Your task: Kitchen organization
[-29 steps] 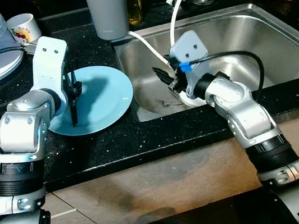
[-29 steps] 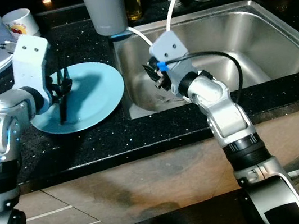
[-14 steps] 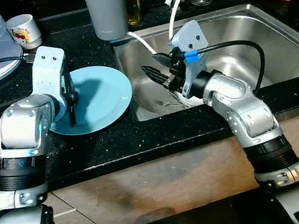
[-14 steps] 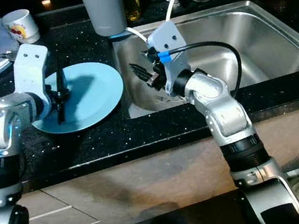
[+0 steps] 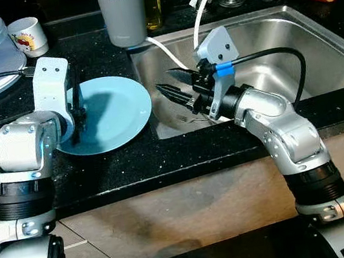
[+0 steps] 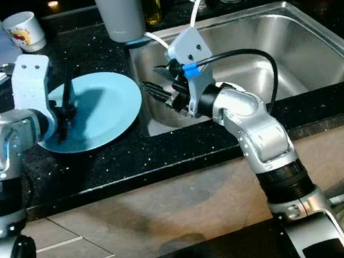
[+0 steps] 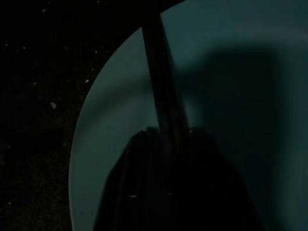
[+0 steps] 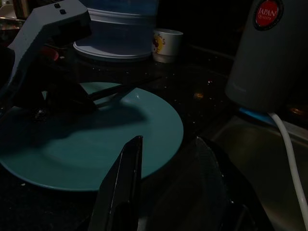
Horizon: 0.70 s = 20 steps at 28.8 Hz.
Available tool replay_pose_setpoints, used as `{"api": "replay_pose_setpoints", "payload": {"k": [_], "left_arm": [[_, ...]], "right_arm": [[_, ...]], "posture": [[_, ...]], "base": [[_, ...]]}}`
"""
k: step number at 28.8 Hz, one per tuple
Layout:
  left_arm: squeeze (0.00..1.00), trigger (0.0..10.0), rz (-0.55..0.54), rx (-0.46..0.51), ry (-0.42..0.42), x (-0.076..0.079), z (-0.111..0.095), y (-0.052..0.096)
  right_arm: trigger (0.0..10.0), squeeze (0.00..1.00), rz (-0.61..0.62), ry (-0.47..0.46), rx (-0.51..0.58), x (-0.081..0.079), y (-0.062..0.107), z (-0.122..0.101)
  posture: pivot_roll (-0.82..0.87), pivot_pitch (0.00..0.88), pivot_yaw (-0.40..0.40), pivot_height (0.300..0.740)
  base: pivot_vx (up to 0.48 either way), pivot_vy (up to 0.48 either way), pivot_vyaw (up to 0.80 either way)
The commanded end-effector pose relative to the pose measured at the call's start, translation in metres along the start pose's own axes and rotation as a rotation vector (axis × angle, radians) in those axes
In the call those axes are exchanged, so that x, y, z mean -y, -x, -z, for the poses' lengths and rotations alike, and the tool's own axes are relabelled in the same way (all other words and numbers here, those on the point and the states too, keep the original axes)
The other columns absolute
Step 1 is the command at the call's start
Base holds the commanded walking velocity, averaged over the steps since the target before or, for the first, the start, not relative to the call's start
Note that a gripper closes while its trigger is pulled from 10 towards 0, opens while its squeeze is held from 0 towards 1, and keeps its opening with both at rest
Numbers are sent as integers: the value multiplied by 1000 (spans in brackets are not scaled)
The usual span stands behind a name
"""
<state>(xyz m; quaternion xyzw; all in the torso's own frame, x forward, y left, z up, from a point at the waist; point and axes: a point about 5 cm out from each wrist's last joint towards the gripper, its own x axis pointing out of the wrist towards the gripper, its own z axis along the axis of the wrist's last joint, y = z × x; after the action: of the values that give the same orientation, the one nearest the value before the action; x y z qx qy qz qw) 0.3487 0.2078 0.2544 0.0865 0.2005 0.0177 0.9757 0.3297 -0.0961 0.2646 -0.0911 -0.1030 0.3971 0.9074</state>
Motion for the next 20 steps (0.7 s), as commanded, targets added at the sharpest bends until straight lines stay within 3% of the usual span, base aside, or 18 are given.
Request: {"api": "replay_pose_setpoints", "payload": {"k": [1,13,17,20], "left_arm": [[0,0,1,-42,17,1,7,-2],[0,0,-6,-10,12,-1,2,1],[0,0,-14,113,-45,-1,-15,8],[0,0,24,150,-77,-1,-25,16]], "right_arm": [[10000,0,-19,-1,-3,-4,1,-1],[10000,0,-12,-5,-6,-2,2,-2],[10000,0,-10,-5,-2,-1,2,-3],[10000,0,-7,-5,1,0,2,-5]], "posture": [[22,110,19,740],[22,117,18,740],[20,118,19,740],[16,119,20,740]], "base": [[0,0,0],[0,0,0],[0,0,0],[0,0,0]]}}
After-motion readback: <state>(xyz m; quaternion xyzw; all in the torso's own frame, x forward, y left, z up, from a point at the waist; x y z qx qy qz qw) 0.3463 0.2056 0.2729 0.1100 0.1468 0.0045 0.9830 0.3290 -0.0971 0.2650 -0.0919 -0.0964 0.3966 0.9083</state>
